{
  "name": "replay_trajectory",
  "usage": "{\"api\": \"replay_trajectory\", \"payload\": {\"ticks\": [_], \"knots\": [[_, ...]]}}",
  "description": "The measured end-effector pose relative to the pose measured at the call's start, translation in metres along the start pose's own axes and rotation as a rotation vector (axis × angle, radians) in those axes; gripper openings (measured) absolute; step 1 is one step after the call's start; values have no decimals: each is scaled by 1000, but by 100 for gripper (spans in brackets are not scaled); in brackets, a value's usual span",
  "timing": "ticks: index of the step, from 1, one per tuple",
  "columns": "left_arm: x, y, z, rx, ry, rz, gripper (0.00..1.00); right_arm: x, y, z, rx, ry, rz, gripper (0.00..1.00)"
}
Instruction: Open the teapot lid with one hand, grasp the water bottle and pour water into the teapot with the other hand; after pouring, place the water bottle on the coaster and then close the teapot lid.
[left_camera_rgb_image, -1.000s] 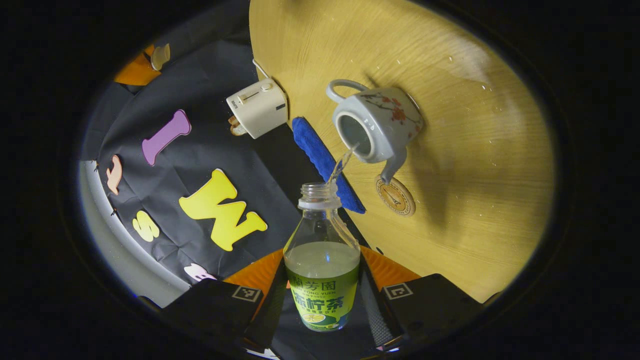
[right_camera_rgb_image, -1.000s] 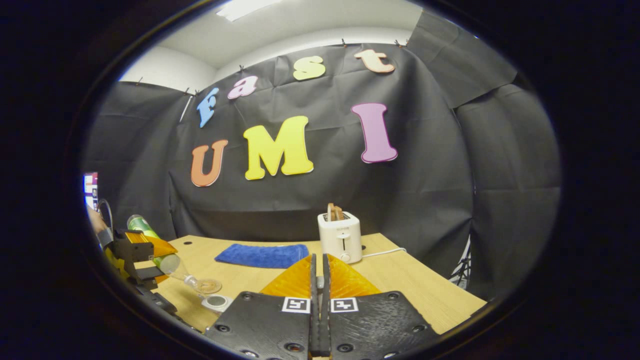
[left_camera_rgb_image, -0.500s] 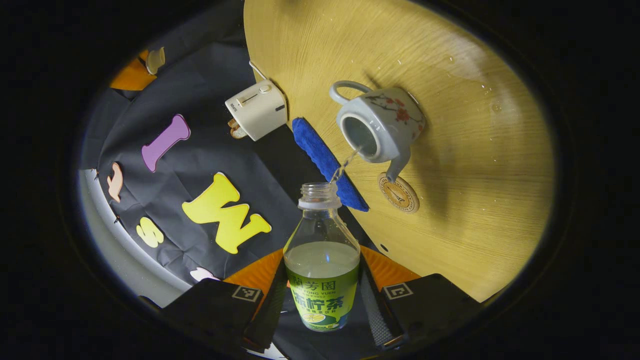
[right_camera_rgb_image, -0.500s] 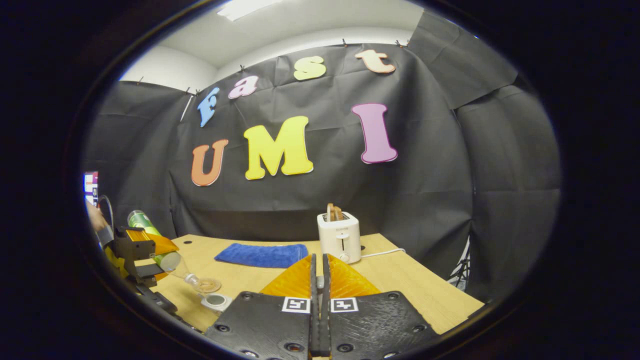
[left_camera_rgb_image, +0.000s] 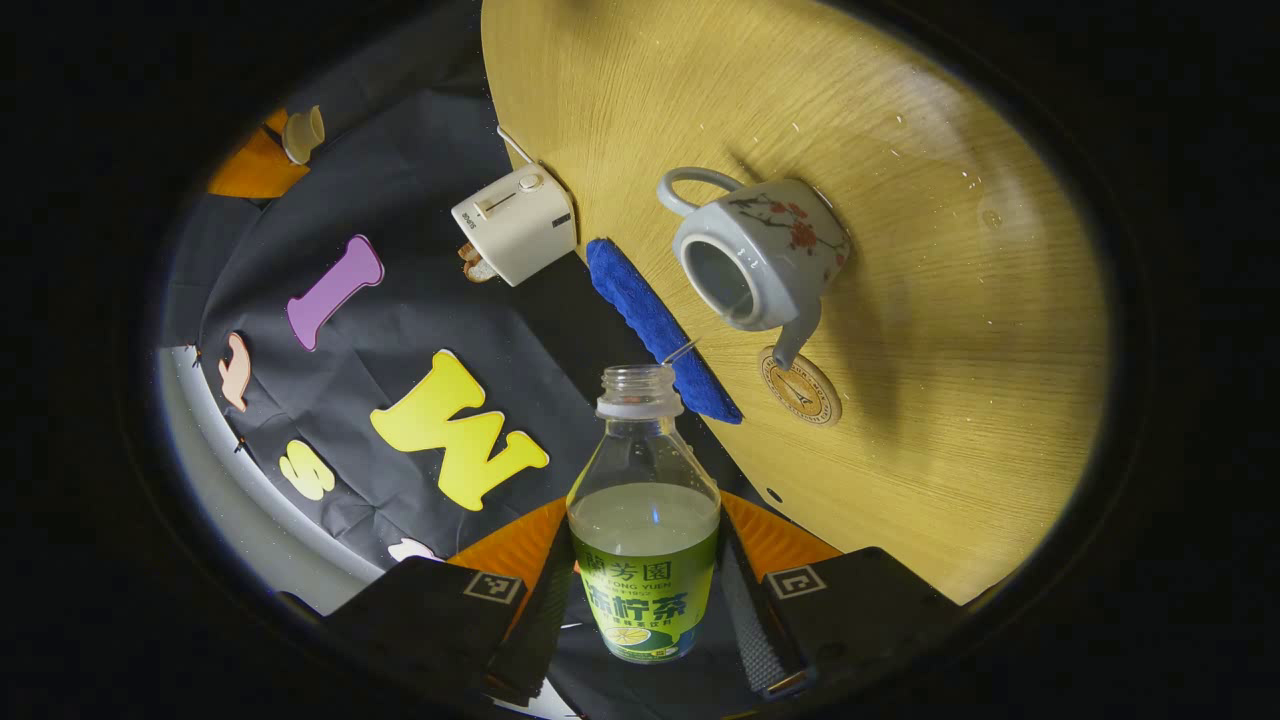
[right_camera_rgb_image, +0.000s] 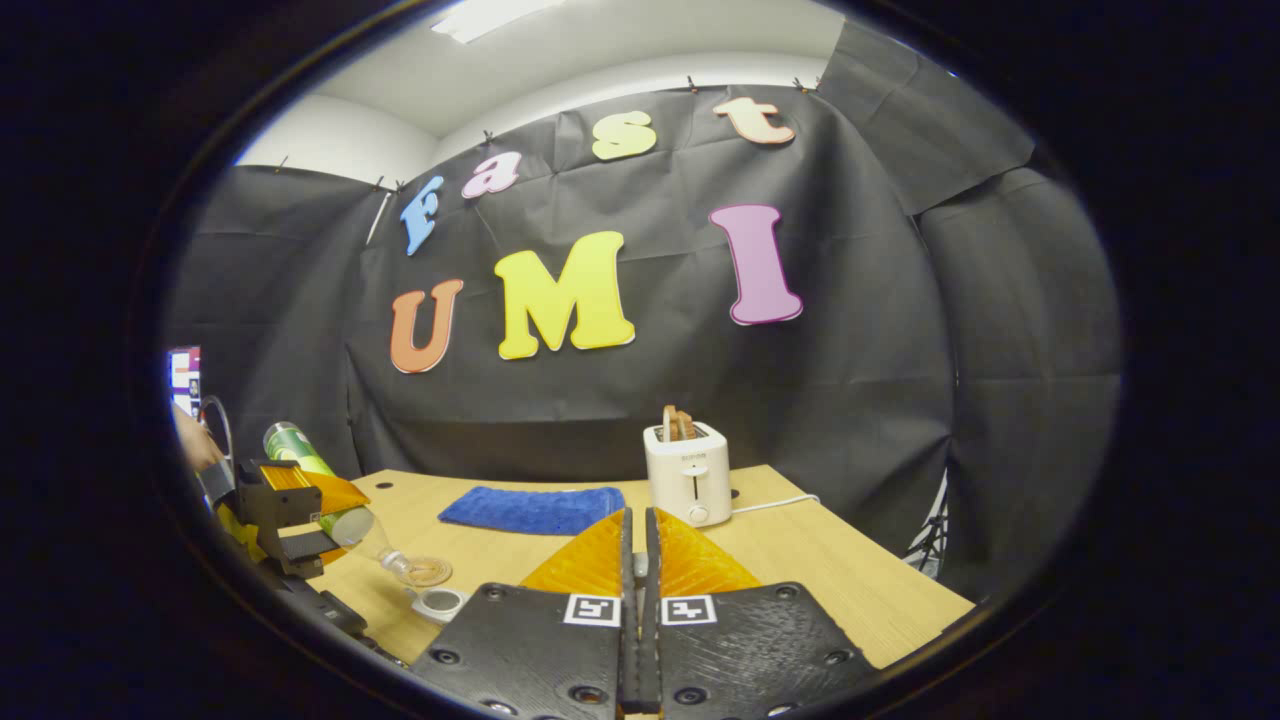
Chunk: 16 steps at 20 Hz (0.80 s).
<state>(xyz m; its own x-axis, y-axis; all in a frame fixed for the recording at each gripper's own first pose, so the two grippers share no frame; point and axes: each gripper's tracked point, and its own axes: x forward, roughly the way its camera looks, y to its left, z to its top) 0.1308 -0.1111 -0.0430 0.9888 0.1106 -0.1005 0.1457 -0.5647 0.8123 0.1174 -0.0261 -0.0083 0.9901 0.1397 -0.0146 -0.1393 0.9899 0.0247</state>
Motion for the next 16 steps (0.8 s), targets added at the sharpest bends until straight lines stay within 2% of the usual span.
{"api": "replay_trajectory", "payload": {"ticks": [2, 8, 14, 15, 16], "knots": [[0, 1, 0, -7, -6, 7, 74, 0, 0, -1, 0, 3, 0, 0], [2, 8, 6, -48, -25, 40, 74, 0, 0, -2, -10, 11, -2, 0], [3, 13, 11, -208, -48, 57, 74, -3, 1, 0, -29, 12, -11, 0], [4, 16, 9, -239, -49, 71, 70, -4, 1, 1, -32, 9, -12, 0], [5, 19, 8, -283, -51, 87, 74, -5, 2, 2, -35, 6, -11, 0]]}}
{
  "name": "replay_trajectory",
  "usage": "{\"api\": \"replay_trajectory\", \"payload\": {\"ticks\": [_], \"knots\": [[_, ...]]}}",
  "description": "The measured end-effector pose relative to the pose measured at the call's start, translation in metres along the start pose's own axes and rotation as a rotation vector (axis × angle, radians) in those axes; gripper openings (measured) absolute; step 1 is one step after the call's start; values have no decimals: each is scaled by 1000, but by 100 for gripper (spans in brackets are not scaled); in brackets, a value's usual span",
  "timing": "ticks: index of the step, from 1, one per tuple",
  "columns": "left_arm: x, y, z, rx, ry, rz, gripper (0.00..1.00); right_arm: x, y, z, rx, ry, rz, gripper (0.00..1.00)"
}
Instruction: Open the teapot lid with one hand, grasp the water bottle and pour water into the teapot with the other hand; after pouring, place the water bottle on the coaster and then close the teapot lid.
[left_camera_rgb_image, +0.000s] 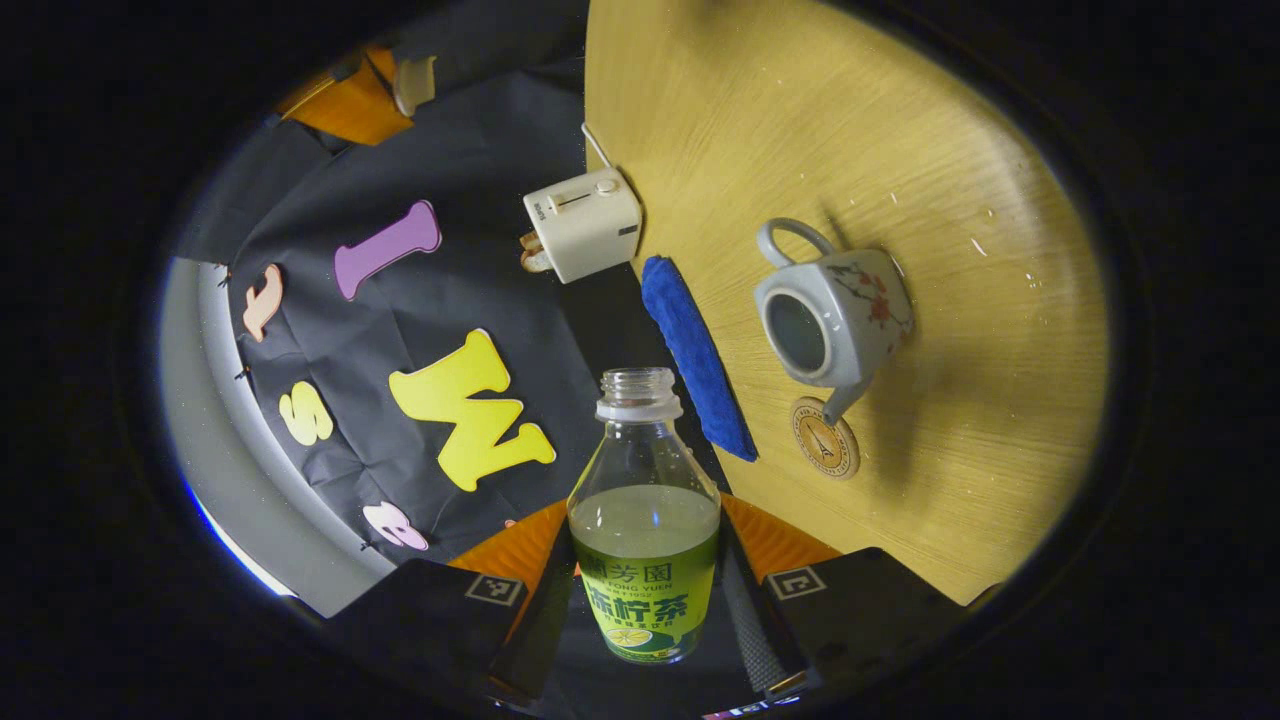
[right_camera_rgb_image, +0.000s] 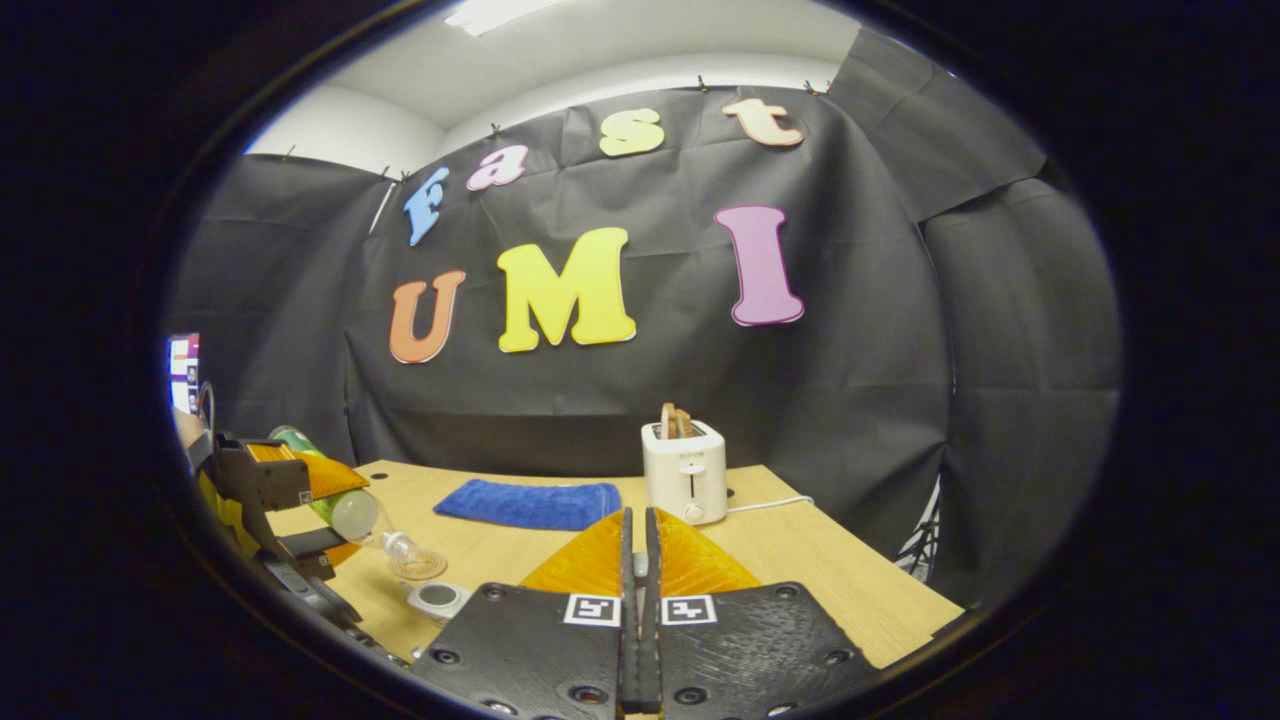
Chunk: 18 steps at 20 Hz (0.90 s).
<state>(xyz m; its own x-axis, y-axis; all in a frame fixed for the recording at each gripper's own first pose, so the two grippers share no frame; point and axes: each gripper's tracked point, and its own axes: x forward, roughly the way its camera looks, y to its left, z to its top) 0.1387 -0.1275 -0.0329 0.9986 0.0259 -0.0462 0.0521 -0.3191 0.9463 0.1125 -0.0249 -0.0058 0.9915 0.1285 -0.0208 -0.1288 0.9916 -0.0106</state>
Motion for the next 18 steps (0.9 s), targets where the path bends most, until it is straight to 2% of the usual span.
{"api": "replay_trajectory", "payload": {"ticks": [2, 5, 11, 13, 16, 17, 18], "knots": [[6, 11, -6, -133, 9, 33, 73, -2, 2, 3, -4, -9, -1, 0], [16, 22, -23, -404, 41, 74, 73, -7, 4, 8, -16, -20, 2, 0], [30, 58, -78, -968, 122, 250, 74, -11, 8, 13, -36, -30, 6, 0], [35, 59, -92, -1201, 124, 250, 74, -10, 9, 12, -40, -25, 5, 0], [46, 53, -100, -1575, 108, 183, 75, -10, 10, 10, -38, -19, 7, 0], [50, 56, -103, -1685, 85, 172, 75, -9, 10, 9, -40, -16, 8, 0], [50, 57, -106, -1751, 68, 174, 76, -8, 10, 8, -42, -13, 7, 0]]}}
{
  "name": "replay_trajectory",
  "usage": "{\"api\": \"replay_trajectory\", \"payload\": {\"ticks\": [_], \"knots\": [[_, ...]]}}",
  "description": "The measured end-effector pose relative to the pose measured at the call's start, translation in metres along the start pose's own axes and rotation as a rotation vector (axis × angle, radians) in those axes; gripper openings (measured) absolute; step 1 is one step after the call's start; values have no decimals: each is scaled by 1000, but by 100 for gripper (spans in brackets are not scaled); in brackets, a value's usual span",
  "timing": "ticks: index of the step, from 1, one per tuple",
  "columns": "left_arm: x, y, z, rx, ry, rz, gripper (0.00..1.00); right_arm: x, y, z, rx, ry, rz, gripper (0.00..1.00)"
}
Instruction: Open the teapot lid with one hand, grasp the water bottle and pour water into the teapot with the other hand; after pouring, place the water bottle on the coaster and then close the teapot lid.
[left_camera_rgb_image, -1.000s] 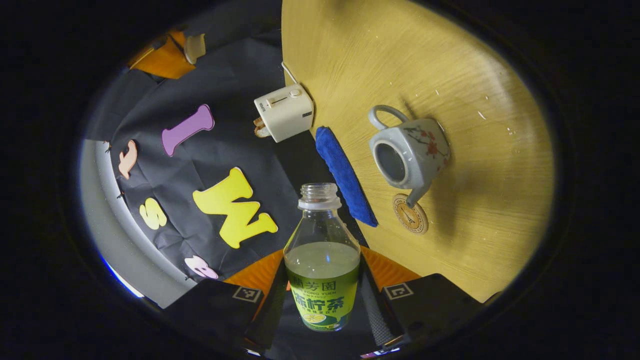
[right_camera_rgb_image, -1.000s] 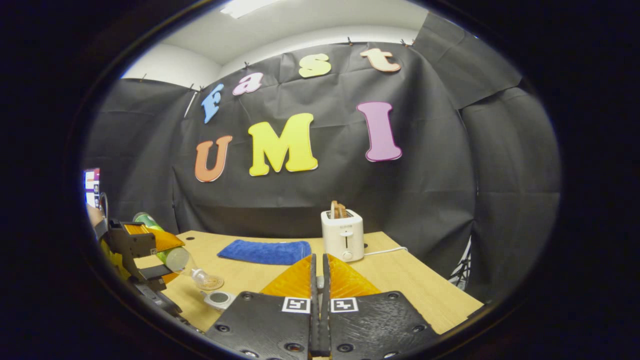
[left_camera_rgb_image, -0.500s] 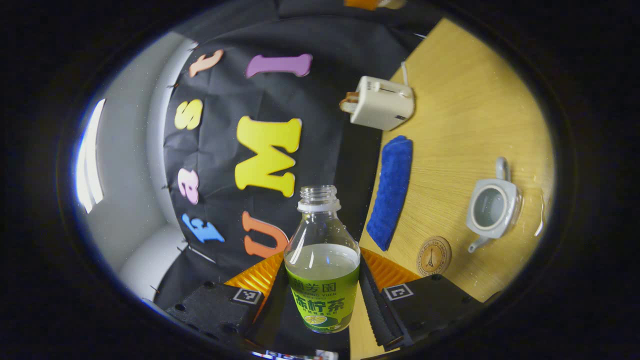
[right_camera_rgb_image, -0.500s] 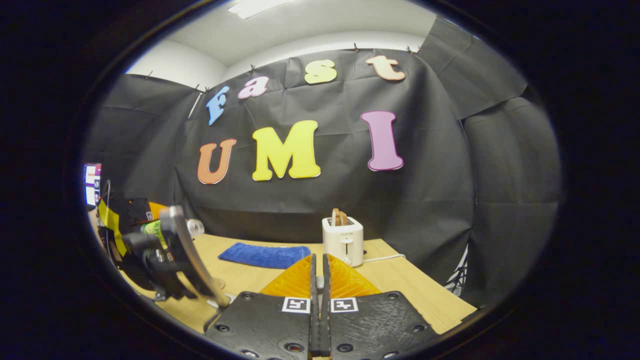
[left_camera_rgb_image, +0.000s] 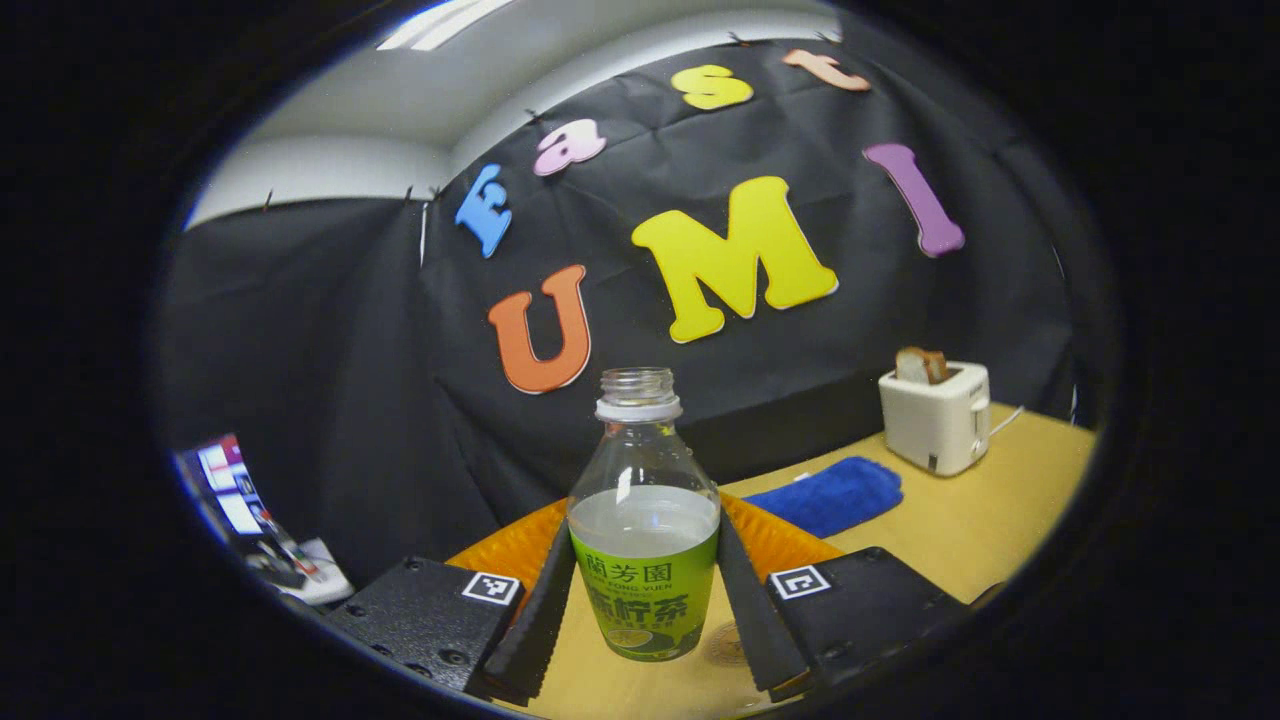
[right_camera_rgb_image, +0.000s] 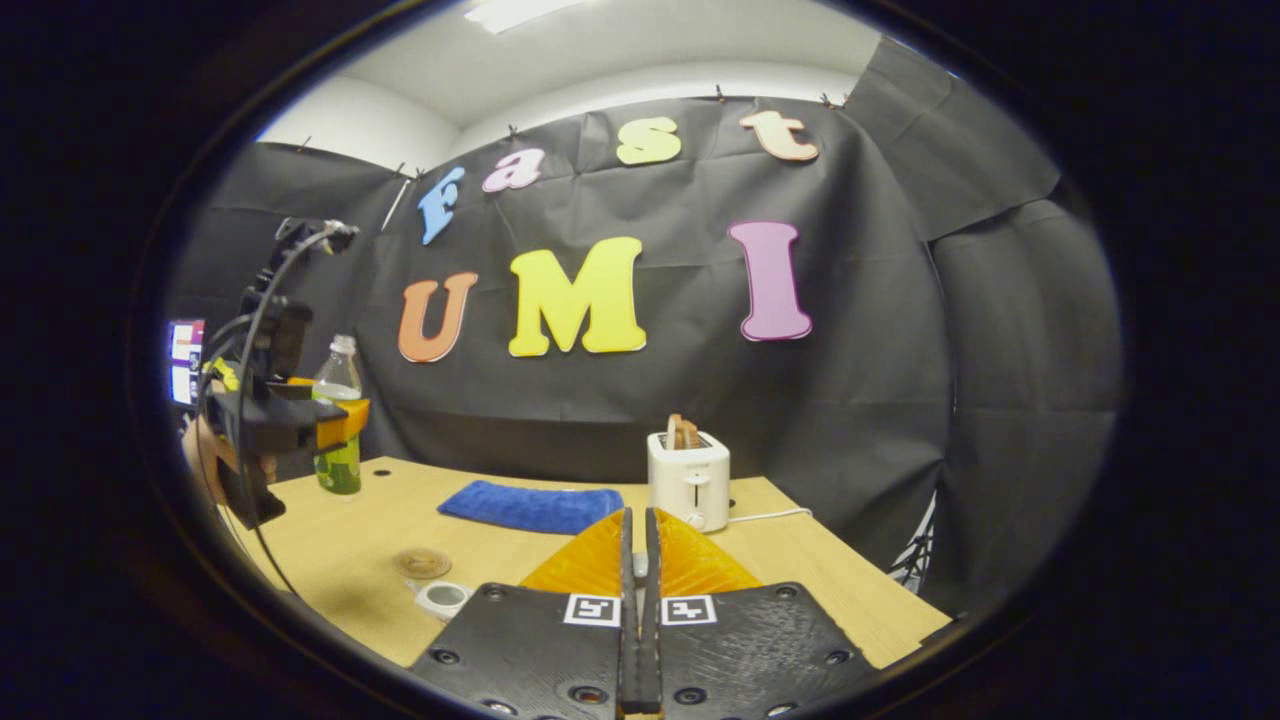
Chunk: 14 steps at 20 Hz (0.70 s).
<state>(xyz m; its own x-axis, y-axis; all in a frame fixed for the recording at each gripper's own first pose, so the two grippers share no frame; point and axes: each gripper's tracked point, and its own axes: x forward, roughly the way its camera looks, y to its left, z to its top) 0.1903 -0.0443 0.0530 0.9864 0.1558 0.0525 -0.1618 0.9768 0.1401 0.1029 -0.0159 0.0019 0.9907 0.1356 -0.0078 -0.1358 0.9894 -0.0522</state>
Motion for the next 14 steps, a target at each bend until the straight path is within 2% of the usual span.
{"api": "replay_trajectory", "payload": {"ticks": [5, 8, 14], "knots": [[5, -14, -24, -189, -7, -110, 76, 1, 3, -3, -6, 7, 1, 0], [11, -13, -44, -202, -21, -99, 77, 4, 4, -7, -13, 16, -1, 0], [23, -35, -97, -240, 54, -148, 78, 11, 10, -17, -38, 40, -1, 0]]}}
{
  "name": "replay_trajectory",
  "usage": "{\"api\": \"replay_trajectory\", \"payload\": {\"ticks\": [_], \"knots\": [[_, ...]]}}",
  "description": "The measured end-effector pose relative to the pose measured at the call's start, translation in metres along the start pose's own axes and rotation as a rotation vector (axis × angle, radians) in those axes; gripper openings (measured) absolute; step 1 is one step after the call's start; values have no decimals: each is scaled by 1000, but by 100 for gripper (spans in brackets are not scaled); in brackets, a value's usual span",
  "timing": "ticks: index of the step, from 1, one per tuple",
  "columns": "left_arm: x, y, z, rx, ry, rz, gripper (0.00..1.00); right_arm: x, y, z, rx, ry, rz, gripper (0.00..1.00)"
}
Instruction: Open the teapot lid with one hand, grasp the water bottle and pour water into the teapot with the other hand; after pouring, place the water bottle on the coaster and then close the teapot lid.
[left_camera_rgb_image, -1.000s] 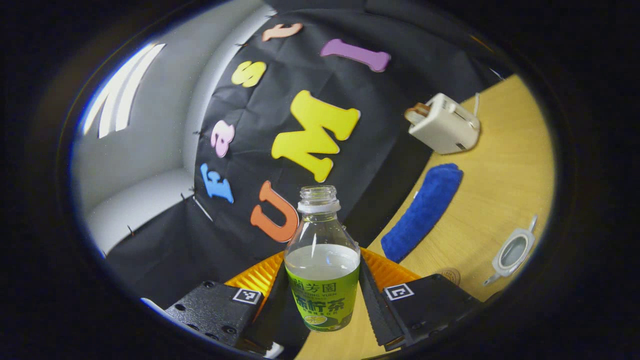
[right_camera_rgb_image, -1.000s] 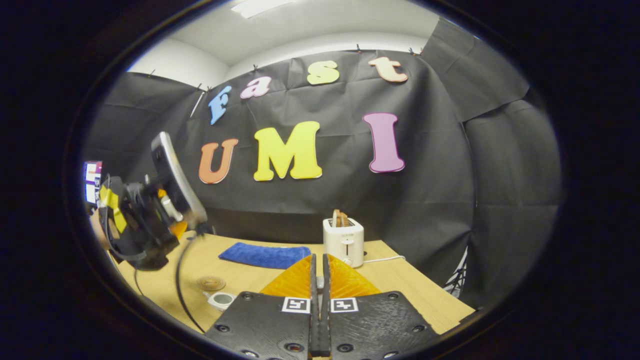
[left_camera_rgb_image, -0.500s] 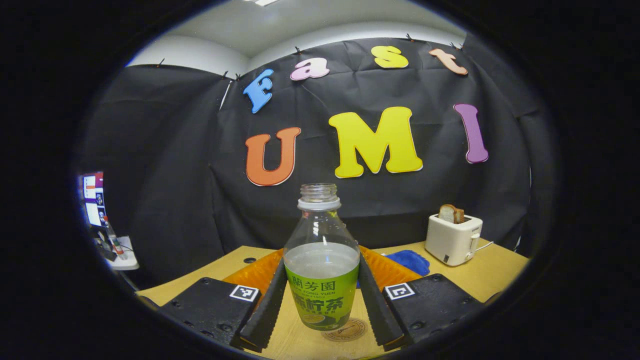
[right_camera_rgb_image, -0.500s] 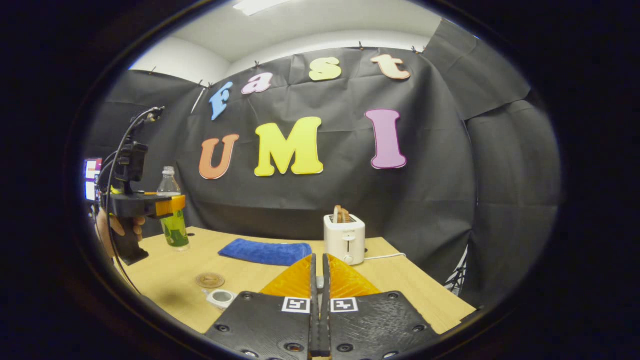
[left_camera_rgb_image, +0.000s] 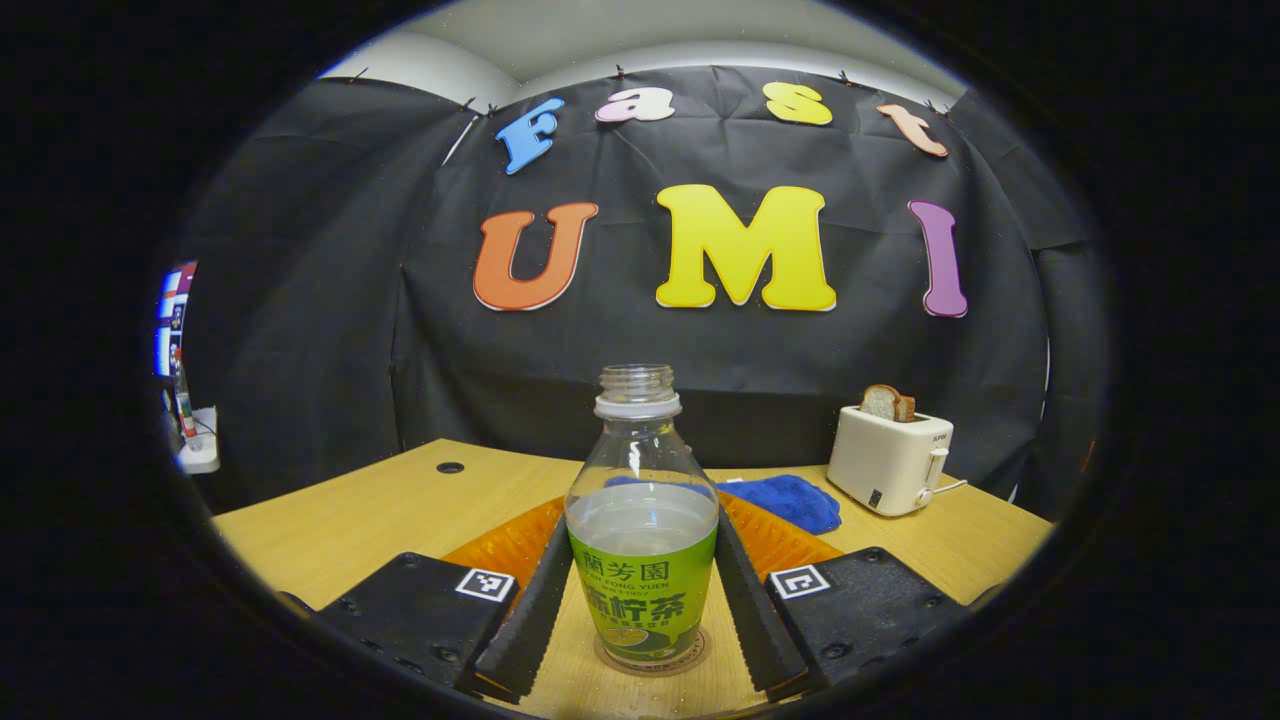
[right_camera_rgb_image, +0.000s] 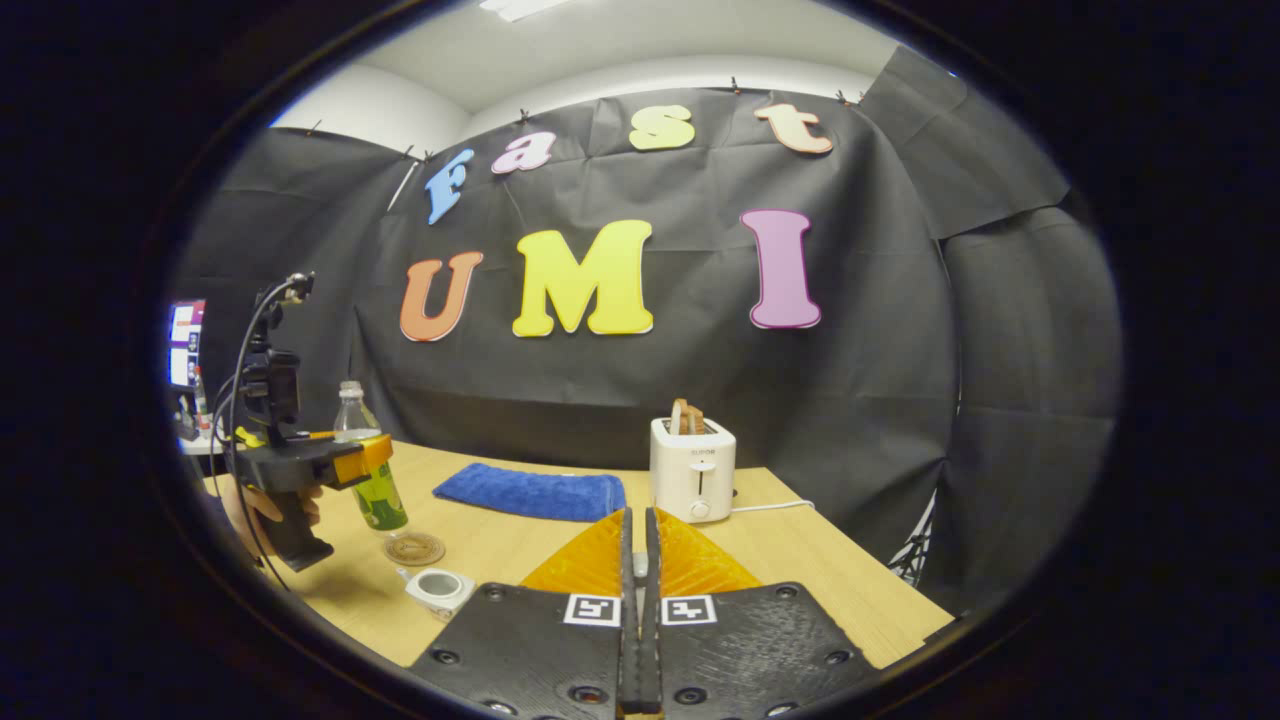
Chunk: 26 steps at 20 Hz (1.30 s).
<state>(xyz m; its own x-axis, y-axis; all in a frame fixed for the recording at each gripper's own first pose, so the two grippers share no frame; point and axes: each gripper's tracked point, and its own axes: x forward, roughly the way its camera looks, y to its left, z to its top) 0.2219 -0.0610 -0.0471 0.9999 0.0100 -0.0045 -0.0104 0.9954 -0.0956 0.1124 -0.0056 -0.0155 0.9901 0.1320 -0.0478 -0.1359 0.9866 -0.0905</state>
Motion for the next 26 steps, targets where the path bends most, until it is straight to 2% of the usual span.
{"api": "replay_trajectory", "payload": {"ticks": [3, 13, 19, 22, 26], "knots": [[7, 1, -16, -6, 27, 1, 78, 3, 7, -7, -8, 16, 6, 0], [14, -12, -19, 40, 28, -40, 81, 9, 11, -14, -21, 37, 8, 0], [-7, -18, 22, 85, -47, -62, 95, 10, 16, -17, -17, 46, 16, 0], [-26, -25, 51, 77, -74, -98, 95, 9, 28, -18, -33, 46, 34, 0], [-62, -10, 80, 126, -114, -53, 95, 9, 47, -17, -31, 39, 81, 0]]}}
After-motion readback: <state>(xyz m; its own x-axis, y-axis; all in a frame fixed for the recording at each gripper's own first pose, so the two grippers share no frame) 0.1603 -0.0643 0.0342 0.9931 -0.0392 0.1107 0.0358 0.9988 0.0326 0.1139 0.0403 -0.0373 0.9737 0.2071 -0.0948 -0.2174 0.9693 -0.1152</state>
